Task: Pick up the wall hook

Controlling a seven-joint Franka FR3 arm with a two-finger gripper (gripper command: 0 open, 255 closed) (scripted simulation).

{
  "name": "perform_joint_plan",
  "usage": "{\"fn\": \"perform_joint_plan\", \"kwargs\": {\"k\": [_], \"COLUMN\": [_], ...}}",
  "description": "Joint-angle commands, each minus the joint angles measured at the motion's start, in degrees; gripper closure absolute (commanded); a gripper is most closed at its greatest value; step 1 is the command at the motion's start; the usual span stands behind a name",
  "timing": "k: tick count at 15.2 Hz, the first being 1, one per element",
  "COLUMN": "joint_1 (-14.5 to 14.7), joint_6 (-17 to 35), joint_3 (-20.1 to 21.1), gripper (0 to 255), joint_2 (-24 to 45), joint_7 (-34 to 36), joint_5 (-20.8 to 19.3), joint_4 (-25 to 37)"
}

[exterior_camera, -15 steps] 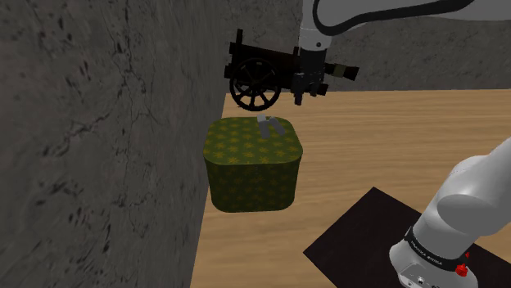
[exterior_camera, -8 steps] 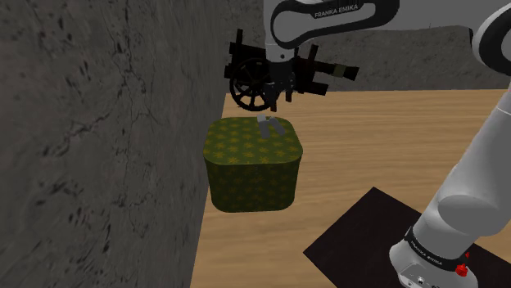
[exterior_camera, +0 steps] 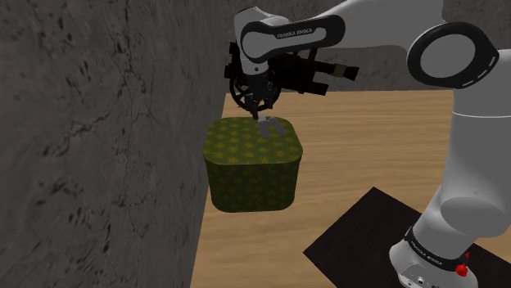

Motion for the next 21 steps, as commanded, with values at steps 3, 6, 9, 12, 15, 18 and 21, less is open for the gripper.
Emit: {"fn": "perform_joint_plan", "kwargs": {"k": [3,6,9,12,15,18,21], "joint_1": [0.0,-0.1,0.0,-0.1,-0.1,0.0,0.1], "joint_6": [2.8,4.7,4.8,4.8,4.8,4.0,1.7], "joint_3": [0.0,-0.1,0.0,0.0,0.0,0.0,0.0], "gripper": [0,0,255,255,255,255,255], "joint_2": [0.6,0.7,0.7,0.7,0.7,0.6,0.6], "joint_7": [0.5,0.7,0.8,0.8,0.8,0.6,0.4], "joint_5": [-0.2,-0.3,-0.3,-0.3,-0.3,-0.2,-0.2], "joint_4": [-2.4,-4.2,-4.2,-4.3,-4.3,-3.5,-1.3]}}
